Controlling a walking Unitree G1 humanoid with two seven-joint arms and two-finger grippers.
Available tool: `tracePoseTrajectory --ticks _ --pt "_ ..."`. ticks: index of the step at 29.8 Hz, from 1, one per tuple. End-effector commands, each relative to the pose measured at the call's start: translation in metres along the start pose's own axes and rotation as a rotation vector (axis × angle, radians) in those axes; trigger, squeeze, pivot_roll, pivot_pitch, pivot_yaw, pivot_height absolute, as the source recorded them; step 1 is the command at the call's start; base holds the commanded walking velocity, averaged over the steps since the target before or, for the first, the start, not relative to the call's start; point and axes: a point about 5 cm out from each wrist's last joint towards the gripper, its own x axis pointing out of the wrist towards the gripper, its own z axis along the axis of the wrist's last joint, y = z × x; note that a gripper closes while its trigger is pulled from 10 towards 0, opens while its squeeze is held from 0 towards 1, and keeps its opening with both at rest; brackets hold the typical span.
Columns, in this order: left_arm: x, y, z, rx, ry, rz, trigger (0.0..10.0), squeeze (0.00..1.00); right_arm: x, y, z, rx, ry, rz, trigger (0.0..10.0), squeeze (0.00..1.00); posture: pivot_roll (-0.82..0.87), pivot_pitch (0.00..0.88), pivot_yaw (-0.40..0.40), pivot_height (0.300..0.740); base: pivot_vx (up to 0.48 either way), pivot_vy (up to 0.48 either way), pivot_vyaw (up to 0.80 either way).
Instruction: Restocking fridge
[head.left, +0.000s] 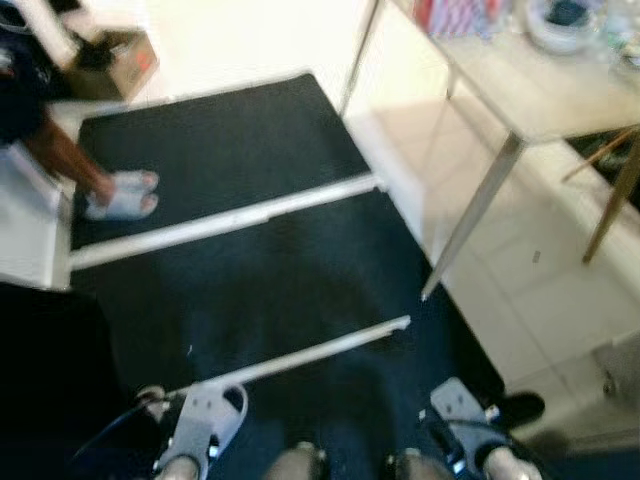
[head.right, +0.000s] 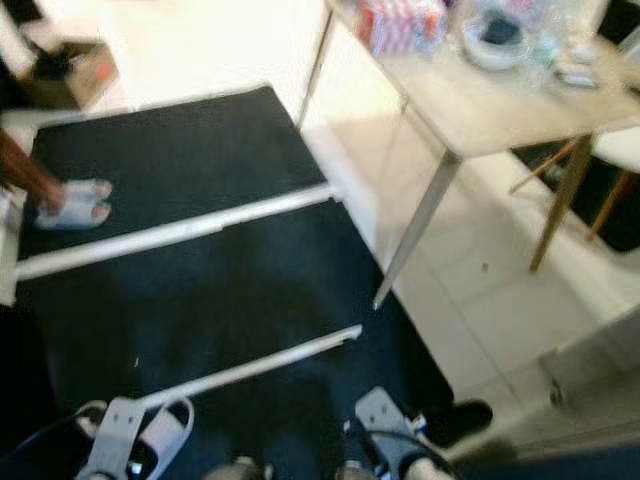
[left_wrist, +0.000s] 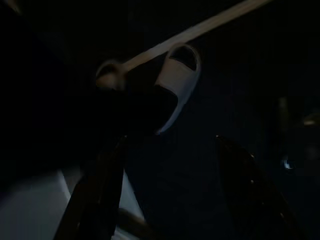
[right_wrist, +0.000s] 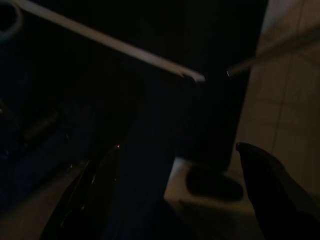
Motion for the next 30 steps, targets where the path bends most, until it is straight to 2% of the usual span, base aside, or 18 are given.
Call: tracePoseTrajectory --ticks 1,5,7,9,10,11,14,15,17,18,19,21,23,25,26,27,30 --pt "0.0 0.001 -0.001 -0.018 0.007 0.012 10.0 0.0 -0.003 0.002 -0.007 0.014 0.019 -0.001 10.0 0.0 -0.04 0.163 -0.035 0.74 0.0 0.0 0.8" --pt "0.004 0.004 0.012 -0.041 -0.032 0.029 10.0 0.0 -0.001 0.0 -0.004 0.015 0.008 -0.005 10.0 0.0 -0.04 0.163 -0.035 0.74 0.0 0.0 0.8" --pt "0.008 0.008 0.029 -0.069 -0.087 0.046 10.0 0.0 0.001 -0.003 0.003 0.014 -0.018 -0.014 10.0 0.0 -0.04 0.163 -0.034 0.74 0.0 0.0 0.8" --pt "0.008 0.008 0.032 -0.074 -0.1 0.05 10.0 0.0 0.001 -0.004 0.005 0.015 -0.026 -0.018 10.0 0.0 -0.04 0.163 -0.034 0.74 0.0 0.0 0.8" --pt "0.01 0.011 0.042 -0.085 -0.132 0.062 10.0 0.0 0.003 -0.007 0.01 0.017 -0.046 -0.03 10.0 0.0 -0.04 0.163 -0.034 0.74 0.0 0.0 0.8" --pt "0.01 0.011 0.042 -0.085 -0.132 0.062 10.0 0.0 0.003 -0.007 0.01 0.017 -0.046 -0.03 10.0 0.0 -0.04 0.163 -0.034 0.74 0.0 0.0 0.8" --pt "0.014 0.025 0.09 -0.138 -0.296 0.117 10.0 0.0 0.009 -0.026 0.044 0.04 -0.191 -0.096 10.0 0.0 -0.04 0.165 -0.032 0.74 0.0 0.0 0.62" --pt "0.012 0.03 0.112 -0.142 -0.376 0.136 10.0 0.0 0.01 -0.037 0.064 0.093 -0.272 -0.126 10.0 0.0 -0.04 0.166 -0.033 0.74 0.0 0.0 0.0" --pt "0.012 0.03 0.112 -0.142 -0.376 0.136 10.0 0.0 0.01 -0.037 0.064 0.093 -0.272 -0.126 10.0 0.0 -0.04 0.166 -0.033 0.74 0.0 0.0 0.0" --pt "0.01 0.032 0.13 -0.159 -0.445 0.14 10.0 0.0 0.01 -0.046 0.083 0.168 -0.347 -0.152 10.0 0.0 -0.04 0.167 -0.035 0.74 0.0 0.0 0.0" --pt "0.01 0.032 0.13 -0.159 -0.445 0.14 10.0 0.0 0.01 -0.046 0.083 0.168 -0.347 -0.152 10.0 0.0 -0.04 0.167 -0.035 0.74 0.0 0.0 0.0" --pt "-0.005 0.036 0.186 -0.2 -0.66 0.148 10.0 0.0 -0.002 -0.082 0.142 0.414 -0.596 -0.265 10.0 0.0 -0.04 0.165 -0.036 0.74 0.0 0.0 0.0" --pt "-0.021 0.038 0.223 -0.232 -0.801 0.148 10.0 0.0 -0.02 -0.108 0.177 0.546 -0.755 -0.352 10.0 0.0 -0.04 0.164 -0.036 0.74 0.0 0.0 0.0" --pt "-0.035 0.037 0.248 -0.233 -0.901 0.144 10.0 0.0 -0.035 -0.124 0.2 0.592 -0.842 -0.411 10.0 0.0 -0.04 0.16 -0.036 0.74 0.0 0.0 0.0" --pt "-0.035 0.037 0.248 -0.233 -0.901 0.144 10.0 0.0 -0.035 -0.124 0.2 0.592 -0.842 -0.411 10.0 0.0 -0.04 0.16 -0.036 0.74 0.0 0.0 0.0" --pt "-0.046 0.033 0.265 -0.229 -0.972 0.137 10.0 0.0 -0.046 -0.133 0.215 0.611 -0.906 -0.441 10.0 0.0 -0.04 0.158 -0.036 0.74 0.0 0.0 0.0" --pt "-0.057 0.025 0.277 -0.207 -1.034 0.108 10.0 0.0 -0.054 -0.134 0.226 0.586 -0.95 -0.438 10.0 0.0 -0.05 0.153 -0.036 0.74 0.0 0.0 0.0"
